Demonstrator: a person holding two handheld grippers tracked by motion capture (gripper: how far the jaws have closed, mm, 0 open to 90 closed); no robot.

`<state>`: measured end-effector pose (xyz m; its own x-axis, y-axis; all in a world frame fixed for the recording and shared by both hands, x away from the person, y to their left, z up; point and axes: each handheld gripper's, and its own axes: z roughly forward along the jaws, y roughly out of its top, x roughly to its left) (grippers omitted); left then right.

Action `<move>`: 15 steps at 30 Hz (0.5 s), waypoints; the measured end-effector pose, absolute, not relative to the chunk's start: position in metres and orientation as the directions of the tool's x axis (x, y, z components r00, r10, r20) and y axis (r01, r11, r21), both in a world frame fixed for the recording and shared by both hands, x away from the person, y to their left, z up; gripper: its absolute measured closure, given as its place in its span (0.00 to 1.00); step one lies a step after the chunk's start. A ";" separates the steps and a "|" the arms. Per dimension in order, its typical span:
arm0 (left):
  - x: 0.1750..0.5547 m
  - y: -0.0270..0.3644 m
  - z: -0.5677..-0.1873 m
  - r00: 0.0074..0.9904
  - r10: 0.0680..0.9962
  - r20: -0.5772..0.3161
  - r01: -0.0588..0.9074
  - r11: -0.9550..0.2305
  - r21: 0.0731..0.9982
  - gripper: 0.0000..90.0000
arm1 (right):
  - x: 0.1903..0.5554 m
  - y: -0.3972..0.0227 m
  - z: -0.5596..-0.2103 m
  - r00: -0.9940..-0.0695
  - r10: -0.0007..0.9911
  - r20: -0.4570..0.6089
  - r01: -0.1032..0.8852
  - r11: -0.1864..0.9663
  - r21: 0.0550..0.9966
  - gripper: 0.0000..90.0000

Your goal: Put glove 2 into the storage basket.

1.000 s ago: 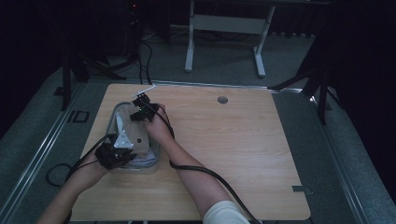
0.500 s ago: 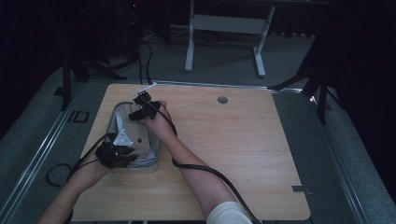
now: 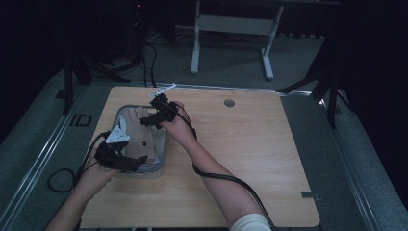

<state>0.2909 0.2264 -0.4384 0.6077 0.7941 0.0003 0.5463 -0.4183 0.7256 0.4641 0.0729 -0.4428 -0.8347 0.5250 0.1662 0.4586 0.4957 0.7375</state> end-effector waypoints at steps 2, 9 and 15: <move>0.290 0.221 -0.438 0.612 0.791 -0.004 0.537 -0.412 0.736 0.09 | 0.460 0.066 -0.442 -0.839 0.513 0.182 0.461 0.493 0.738 0.17; 0.284 0.200 -0.436 0.650 0.760 -0.030 0.489 -0.387 0.782 0.08 | 0.447 0.045 -0.441 -0.852 0.500 0.156 0.433 0.506 0.746 0.17; 0.283 0.184 -0.440 0.673 0.738 -0.044 0.476 -0.387 0.790 0.08 | 0.443 0.024 -0.444 -0.851 0.505 0.144 0.430 0.514 0.742 0.17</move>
